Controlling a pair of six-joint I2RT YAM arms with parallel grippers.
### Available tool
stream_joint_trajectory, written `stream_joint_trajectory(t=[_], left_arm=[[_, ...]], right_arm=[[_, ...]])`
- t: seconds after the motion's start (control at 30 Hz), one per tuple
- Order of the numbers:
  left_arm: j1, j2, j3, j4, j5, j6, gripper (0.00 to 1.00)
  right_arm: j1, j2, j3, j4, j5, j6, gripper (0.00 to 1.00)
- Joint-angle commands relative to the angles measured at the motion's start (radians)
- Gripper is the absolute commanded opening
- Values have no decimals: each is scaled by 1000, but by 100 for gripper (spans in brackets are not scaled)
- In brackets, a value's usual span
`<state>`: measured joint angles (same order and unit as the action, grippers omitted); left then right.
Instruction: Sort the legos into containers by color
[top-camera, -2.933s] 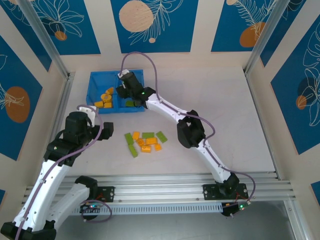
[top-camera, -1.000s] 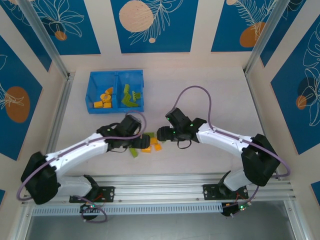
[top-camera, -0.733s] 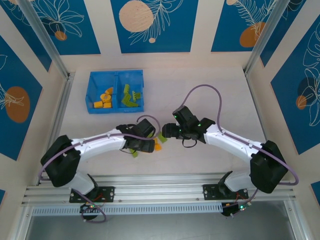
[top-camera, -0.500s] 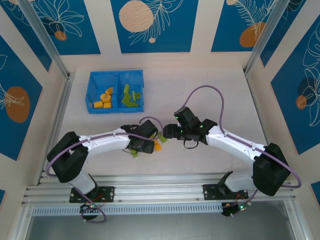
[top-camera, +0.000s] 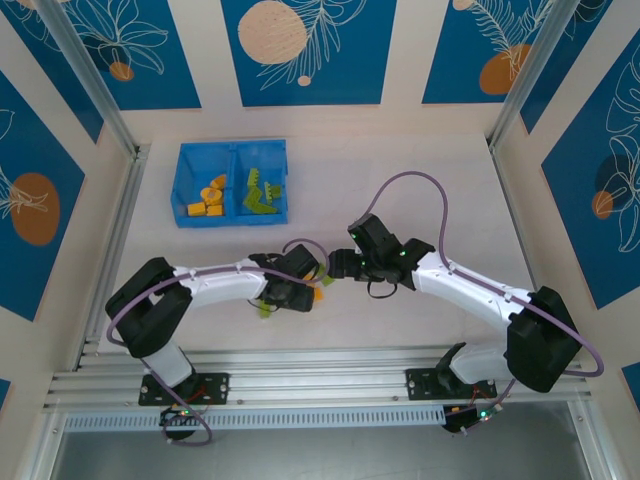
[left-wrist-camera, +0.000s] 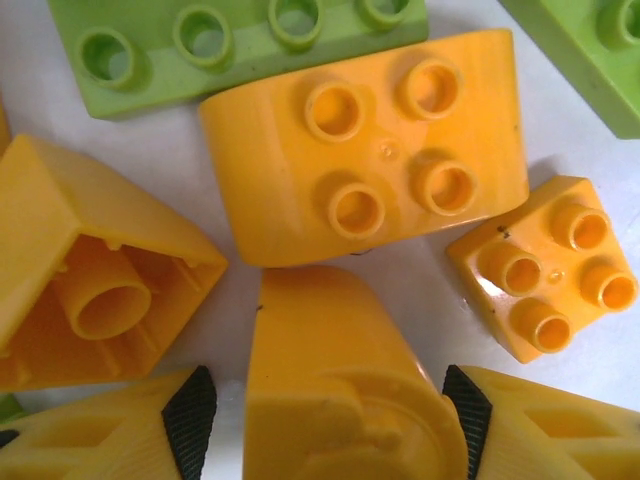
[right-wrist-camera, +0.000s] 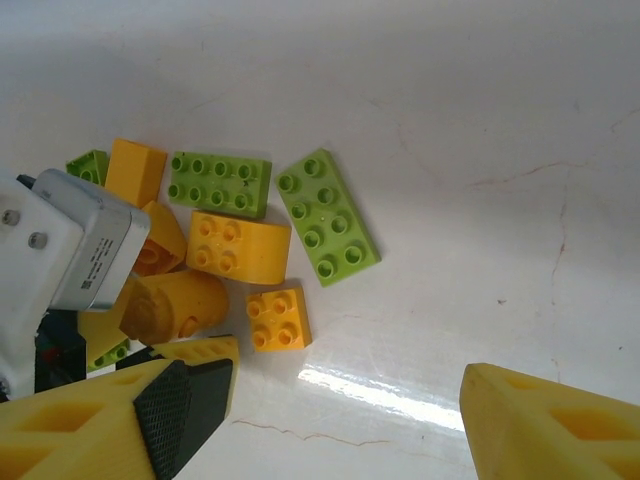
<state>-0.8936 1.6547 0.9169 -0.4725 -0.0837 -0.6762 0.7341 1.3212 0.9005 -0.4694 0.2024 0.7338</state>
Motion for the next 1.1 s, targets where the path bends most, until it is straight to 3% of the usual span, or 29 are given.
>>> stream_joint_trajectory(t=[0.0,0.3,0.57,0.7,0.8,0.93,1.07], left_arm=[[-13,18,-9,-1,12,-8,60],[-16,1,-15,83,-34,60,51],[-16,42,28,71,-70,95,35],[-15,-19,26,51,-71,90,24],[-5,-113,60,-14,-112,117,23],[87,-201,176,-125,-197,221,23],[305,-215,280,-132,-224,328,23]], right_arm=[[8,-30,9,-30,8,15,73],[28,-44,8,-46,-10,15,73],[44,-82,-8,-68,-20,17,74],[45,-104,-17,-69,-71,23,74],[45,-137,-20,-49,-125,31,73],[44,-183,-25,-17,-129,51,74],[38,-200,-24,-10,-95,62,74]])
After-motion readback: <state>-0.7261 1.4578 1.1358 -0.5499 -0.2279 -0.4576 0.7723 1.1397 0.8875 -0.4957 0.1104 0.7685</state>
